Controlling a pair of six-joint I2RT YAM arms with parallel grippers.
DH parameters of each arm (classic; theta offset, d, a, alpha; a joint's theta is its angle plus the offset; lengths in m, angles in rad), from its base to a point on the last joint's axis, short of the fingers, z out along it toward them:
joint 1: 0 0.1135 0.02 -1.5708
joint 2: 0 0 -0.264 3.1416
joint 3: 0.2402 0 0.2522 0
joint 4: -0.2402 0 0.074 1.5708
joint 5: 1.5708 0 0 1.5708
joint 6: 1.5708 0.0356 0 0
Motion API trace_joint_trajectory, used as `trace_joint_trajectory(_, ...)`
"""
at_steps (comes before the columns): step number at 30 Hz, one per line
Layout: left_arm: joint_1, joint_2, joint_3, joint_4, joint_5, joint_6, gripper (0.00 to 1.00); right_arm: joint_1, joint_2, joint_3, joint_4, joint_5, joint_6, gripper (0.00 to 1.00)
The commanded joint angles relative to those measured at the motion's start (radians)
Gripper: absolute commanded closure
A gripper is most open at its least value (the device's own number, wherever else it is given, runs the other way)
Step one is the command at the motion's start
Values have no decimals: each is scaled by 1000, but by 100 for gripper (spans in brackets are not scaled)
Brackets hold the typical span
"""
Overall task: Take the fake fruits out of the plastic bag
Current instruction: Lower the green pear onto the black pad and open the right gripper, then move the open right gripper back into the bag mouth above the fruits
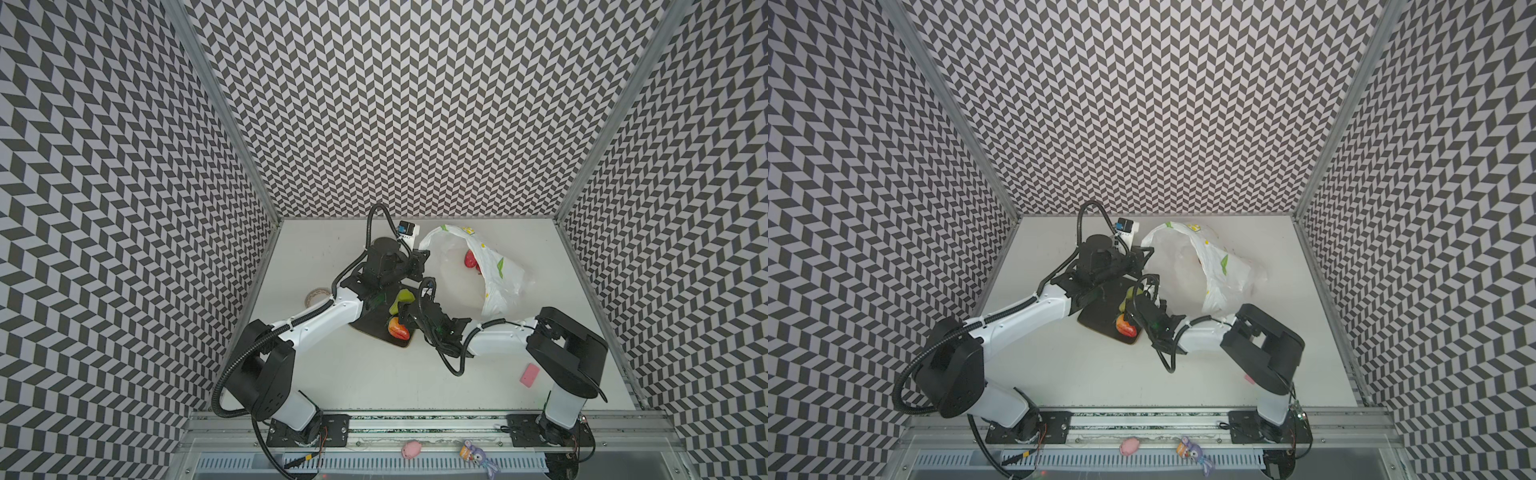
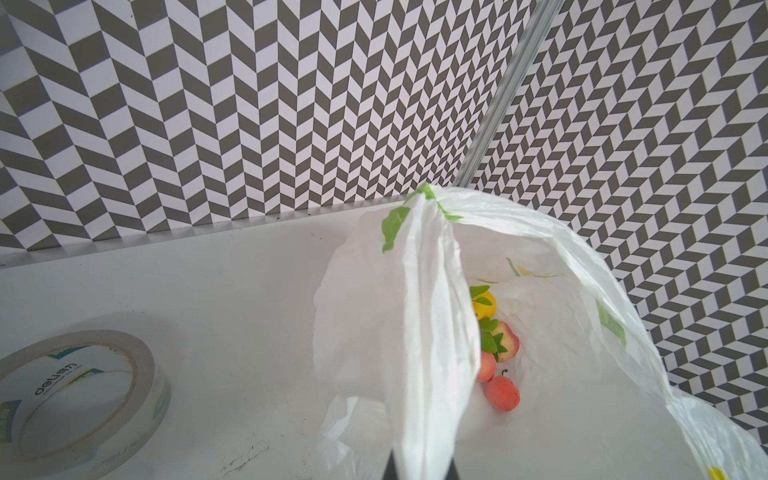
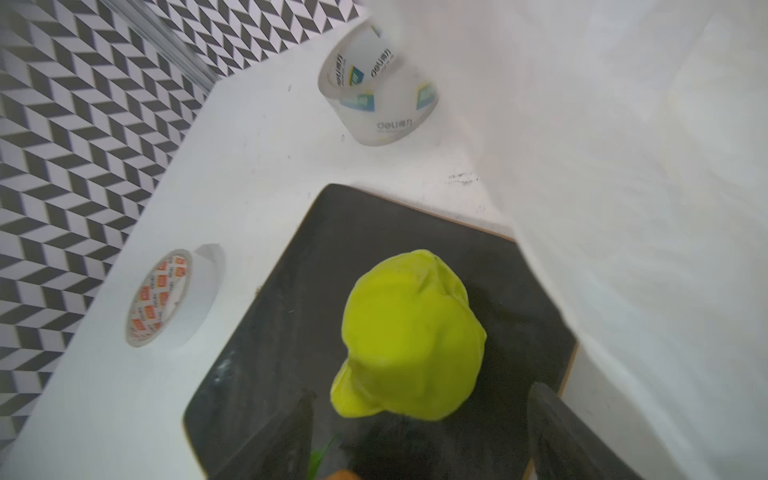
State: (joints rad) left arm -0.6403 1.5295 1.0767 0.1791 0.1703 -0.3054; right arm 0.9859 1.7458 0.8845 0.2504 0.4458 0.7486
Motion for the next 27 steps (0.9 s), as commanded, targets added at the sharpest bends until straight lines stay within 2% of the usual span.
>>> trace_joint_trajectory(1,7,-22,22,20,0,7,100,20,-125,-50,-7,30,0,20)
trace_joint_trajectory(5,9,-25,19,20,0,9,100,53,-312,-132,-66,34,-5,21)
trace_joint_trajectory(9,10,-25,8,32,5,-1,100,102,-526,-176,-153,36,-64,25)
trace_joint_trajectory(11,11,-22,6,33,10,-4,100,106,-618,-174,-231,49,-77,31)
trace_joint_trajectory(13,10,-26,4,32,16,-6,100,104,-672,-144,-332,100,-77,41)
trace_joint_trajectory(17,11,-36,-8,32,27,-4,100,88,-648,54,-625,182,-99,56)
trace_joint_trajectory(20,10,-45,-15,34,34,-4,100,53,-590,157,-758,193,-143,64)
trace_joint_trajectory(25,7,-61,-22,33,52,-4,100,-69,-475,240,-849,125,-315,71)
trace_joint_trajectory(27,1,-68,-26,31,55,-6,100,-91,-425,251,-863,149,-369,71)
